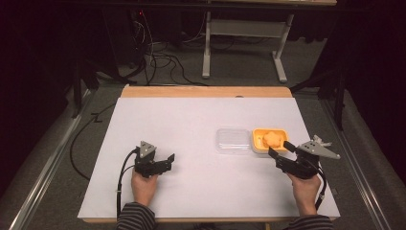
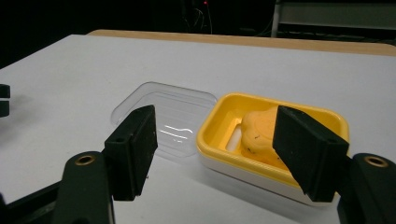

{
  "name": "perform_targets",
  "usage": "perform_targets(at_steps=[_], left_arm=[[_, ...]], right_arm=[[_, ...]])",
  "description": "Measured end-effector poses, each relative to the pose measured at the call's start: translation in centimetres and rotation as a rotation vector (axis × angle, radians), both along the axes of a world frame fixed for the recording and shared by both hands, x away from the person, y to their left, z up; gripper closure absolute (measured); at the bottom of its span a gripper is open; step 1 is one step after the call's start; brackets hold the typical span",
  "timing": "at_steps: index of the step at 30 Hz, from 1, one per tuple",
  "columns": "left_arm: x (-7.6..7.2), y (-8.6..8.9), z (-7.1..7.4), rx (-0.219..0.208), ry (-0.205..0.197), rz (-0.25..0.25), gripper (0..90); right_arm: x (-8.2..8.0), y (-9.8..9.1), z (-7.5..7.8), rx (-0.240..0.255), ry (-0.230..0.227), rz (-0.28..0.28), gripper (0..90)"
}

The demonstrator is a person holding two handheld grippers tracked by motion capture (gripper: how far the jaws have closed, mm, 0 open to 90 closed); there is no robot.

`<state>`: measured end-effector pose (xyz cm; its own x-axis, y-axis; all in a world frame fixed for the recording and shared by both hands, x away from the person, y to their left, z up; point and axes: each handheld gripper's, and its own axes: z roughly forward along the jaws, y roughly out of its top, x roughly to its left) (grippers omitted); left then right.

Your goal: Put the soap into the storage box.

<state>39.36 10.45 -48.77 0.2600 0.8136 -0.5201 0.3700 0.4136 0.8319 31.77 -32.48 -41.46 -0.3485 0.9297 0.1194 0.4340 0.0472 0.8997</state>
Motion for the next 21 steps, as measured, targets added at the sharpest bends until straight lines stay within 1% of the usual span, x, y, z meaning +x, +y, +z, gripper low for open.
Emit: perform_targets(at_steps=[1, 7, 14, 17, 21], left_arm=[[0.0, 0.0, 0.0, -0.001, 0.001, 0.0, 16.1], [0.0, 0.0, 0.0, 0.002, -0.001, -0.001, 16.2], [0.0, 0.0, 0.0, 0.004, -0.001, 0.0, 16.1], [0.0, 0.0, 0.0, 0.004, -0.002, 0.0, 16.2], [0.0, 0.0, 0.0, 0.004, -0.001, 0.001, 16.2]], right_arm=[[0.0, 0.1, -0.1, 0.004, 0.0, 0.002, 31.2], [-0.2, 0.7, -0.5, -0.006, 0.006, 0.015, 30.9], [-0.4, 1.6, -0.9, -0.032, 0.015, 0.024, 30.8], [-0.5, 1.8, -1.1, -0.031, 0.019, 0.027, 30.9], [-0.5, 2.1, -1.4, -0.042, 0.022, 0.035, 31.0]])
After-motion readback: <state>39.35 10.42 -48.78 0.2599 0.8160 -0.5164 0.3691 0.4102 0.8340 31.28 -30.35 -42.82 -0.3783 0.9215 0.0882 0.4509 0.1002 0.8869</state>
